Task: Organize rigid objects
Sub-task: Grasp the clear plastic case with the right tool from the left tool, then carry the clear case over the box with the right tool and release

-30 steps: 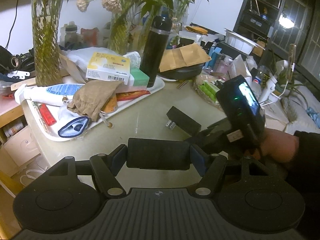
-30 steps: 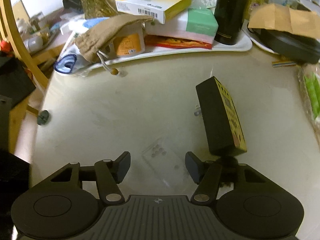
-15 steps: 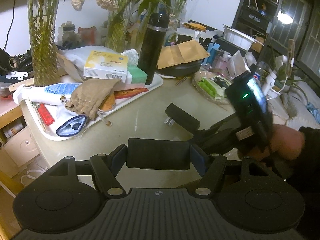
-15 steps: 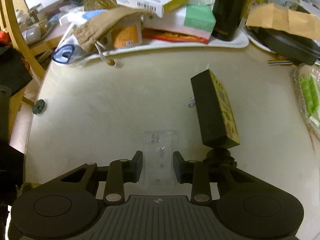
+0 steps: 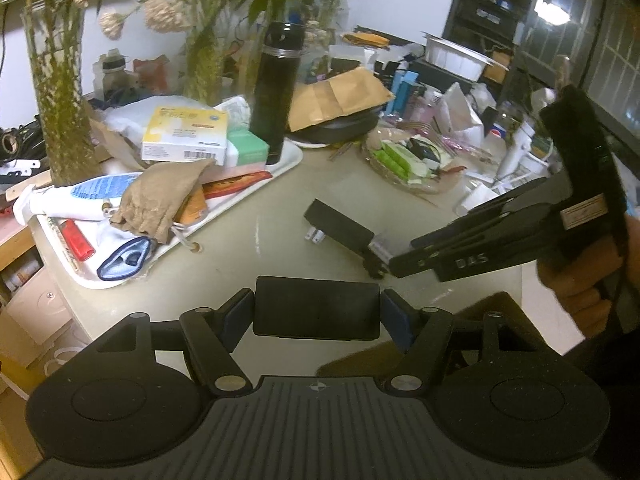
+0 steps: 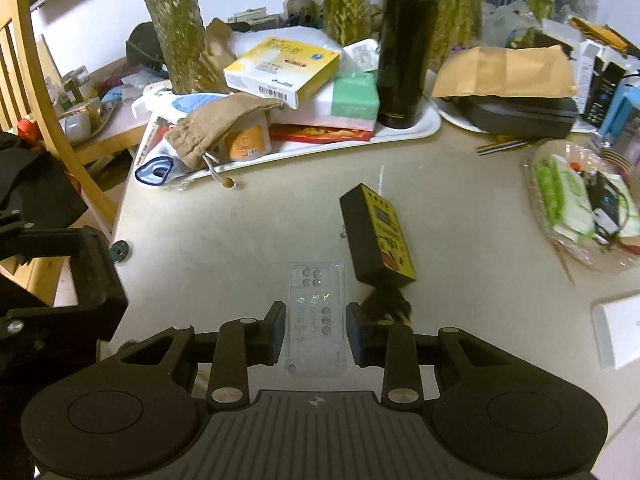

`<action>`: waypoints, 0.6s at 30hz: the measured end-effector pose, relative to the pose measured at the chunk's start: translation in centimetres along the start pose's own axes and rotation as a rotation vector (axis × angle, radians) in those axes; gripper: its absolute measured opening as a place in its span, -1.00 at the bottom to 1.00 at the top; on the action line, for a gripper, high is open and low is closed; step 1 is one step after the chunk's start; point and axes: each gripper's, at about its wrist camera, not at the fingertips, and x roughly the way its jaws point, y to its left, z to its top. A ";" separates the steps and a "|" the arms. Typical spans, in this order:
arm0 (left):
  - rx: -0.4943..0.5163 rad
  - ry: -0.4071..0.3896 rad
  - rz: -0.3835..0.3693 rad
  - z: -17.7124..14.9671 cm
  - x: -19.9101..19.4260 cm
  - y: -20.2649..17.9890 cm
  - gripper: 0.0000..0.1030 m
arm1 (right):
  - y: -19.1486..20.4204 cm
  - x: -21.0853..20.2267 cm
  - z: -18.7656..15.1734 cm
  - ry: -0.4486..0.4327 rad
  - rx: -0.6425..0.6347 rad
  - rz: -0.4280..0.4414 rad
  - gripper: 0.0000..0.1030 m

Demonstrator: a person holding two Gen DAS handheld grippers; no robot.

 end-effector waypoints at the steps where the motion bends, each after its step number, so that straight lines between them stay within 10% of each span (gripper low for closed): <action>1: 0.007 0.003 -0.005 0.0 -0.1 -0.2 0.32 | -0.2 -0.6 -0.3 -0.006 0.007 -0.003 -0.32; 18: 0.141 0.121 -0.096 -0.9 -0.1 -3.3 0.32 | -0.8 -7.0 -5.3 -0.065 0.071 0.042 -0.32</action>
